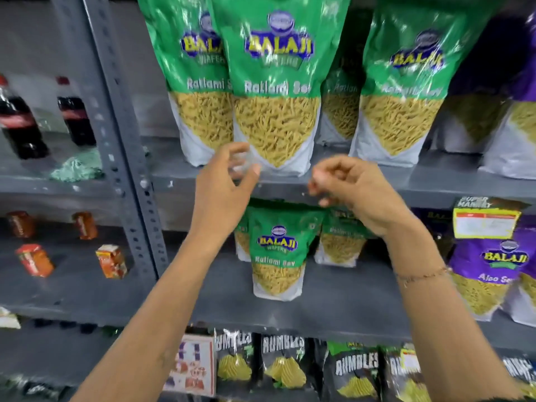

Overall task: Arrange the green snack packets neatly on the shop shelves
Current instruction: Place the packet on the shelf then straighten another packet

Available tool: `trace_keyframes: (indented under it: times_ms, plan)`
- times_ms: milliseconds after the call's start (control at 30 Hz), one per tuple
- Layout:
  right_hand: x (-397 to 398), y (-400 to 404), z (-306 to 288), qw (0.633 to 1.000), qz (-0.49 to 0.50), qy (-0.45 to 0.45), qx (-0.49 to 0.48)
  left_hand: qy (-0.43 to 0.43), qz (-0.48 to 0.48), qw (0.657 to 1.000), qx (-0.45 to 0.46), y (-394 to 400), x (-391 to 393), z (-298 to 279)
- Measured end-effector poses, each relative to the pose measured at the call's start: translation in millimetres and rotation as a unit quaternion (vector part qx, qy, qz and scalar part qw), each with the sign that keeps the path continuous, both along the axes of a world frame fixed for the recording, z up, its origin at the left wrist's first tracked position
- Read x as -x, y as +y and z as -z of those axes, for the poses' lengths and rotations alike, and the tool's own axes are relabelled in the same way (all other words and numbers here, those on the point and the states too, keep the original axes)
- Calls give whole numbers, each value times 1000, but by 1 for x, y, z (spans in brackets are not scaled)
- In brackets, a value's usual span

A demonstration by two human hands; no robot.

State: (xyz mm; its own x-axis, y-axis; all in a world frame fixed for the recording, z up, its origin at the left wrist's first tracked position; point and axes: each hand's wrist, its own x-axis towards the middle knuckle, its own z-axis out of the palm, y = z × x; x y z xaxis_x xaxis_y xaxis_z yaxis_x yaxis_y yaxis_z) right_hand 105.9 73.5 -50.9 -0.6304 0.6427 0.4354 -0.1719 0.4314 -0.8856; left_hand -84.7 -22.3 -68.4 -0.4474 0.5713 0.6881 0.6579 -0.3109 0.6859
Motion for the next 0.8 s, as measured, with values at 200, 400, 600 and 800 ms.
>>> trace_keyframes:
  times_ms: [200,400,600,800]
  plan:
    - [34,51,-31,983,165,75,-16,7,-60,997,49,33,15,-30]
    - [52,46,-29,996,89,-11,-16,-23,-5,992,125,37,19,-30]
    - [35,35,-27,993,114,31,-6,-59,34,993,99,17,12,-33]
    - [0,-19,-26,992,110,57,-16,-37,49,996,68,-29,-13,-30]
